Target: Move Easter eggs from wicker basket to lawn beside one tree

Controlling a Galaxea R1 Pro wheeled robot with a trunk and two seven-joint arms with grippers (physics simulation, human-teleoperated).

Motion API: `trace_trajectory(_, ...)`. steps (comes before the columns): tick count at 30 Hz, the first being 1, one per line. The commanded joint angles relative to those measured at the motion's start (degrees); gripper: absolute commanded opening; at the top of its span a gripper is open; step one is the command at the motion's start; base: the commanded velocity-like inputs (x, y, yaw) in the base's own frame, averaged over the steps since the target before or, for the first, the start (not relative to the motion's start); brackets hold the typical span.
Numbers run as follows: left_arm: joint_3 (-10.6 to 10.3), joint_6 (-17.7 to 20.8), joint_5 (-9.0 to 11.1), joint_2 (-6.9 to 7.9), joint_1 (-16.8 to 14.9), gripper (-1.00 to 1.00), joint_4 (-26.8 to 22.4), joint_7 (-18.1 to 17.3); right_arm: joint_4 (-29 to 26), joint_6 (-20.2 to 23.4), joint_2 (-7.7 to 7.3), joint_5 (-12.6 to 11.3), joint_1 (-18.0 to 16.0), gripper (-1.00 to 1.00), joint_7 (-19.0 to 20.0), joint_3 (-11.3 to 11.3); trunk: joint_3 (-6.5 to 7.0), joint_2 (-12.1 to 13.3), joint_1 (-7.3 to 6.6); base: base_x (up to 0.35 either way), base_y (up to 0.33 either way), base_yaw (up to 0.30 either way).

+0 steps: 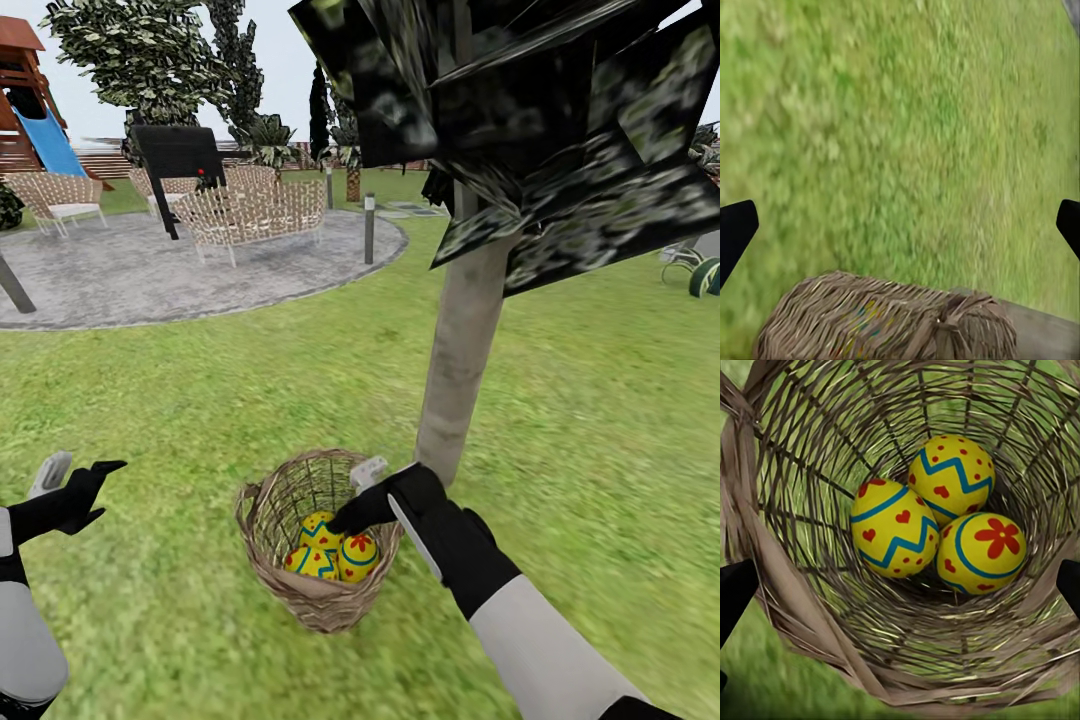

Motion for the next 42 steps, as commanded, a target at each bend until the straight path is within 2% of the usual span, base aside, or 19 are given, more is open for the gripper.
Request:
trace_trajectory(1, 0.18, 0.29, -0.38, -0.01, -0.07, 1.0, -0.01, -0.49, 0.08, 0.19, -0.01, 0.09, -0.04, 1.0, -0.02, 0.13, -0.05, -0.02, -0.01, 0.003, 0.0, 0.0)
trace_trajectory(16, 0.03, 0.29, -0.38, -0.11, -0.07, 1.0, 0.08, -0.54, 1.2, 0.12, -0.04, -0.28, -0.04, 1.0, -1.59, 0.29, -0.05, -0.02, -0.01, 0.107, 0.0, 0.0)
trace_trajectory(19, -0.79, 0.29, -0.38, -0.17, -0.06, 1.0, 0.11, -0.54, 2.42, 0.34, 0.91, -0.23, -0.09, 1.0, -1.96, 0.33, -0.05, -0.02, -0.01, 0.258, 0.0, 0.0)
trace_trajectory(21, -1.32, 0.29, -0.38, -0.23, -0.07, 1.0, 0.23, -0.54, 5.64, 0.44, 1.57, -0.3, -0.59, 1.0, -2.95, 0.46, -0.05, -0.02, -0.01, 0.169, 0.0, 0.0)
trace_trajectory(23, -1.45, 0.29, -0.38, -0.29, -0.07, 1.0, 0.6, -0.54, 8.51, 0.42, 1.57, -0.4, -1.4, 1.0, -3.52, 0.55, -0.05, -0.02, -0.01, 0.069, 0.0, 0.0)
trace_trajectory(27, -1.56, 0.29, -0.38, -0.36, -0.07, 1.0, 1.19, -0.54, 15.78, 0.26, 1.57, -0.54, -5.99, 1.0, -4.14, 0.67, -0.05, -0.02, -0.01, 0.019, 0.0, 0.0)
trace_trajectory(33, -1.58, 0.32, -0.38, -0.35, -0.07, 1.0, 1.28, -0.57, 17.0, 0.21, 1.57, -4.37, -6.78, 1.0, -4.43, 0.85, -0.05, -0.02, -0.01, 0.002, 0.0, 0.0)
trace_trajectory(42, -1.66, 0.29, -0.38, -0.45, -0.07, 1.0, 1.51, -0.54, 16.7, 0.05, 1.57, -4.87, -6.73, 1.0, -4.33, 1.07, -0.05, -0.02, -0.01, 0.061, 0.0, 0.0)
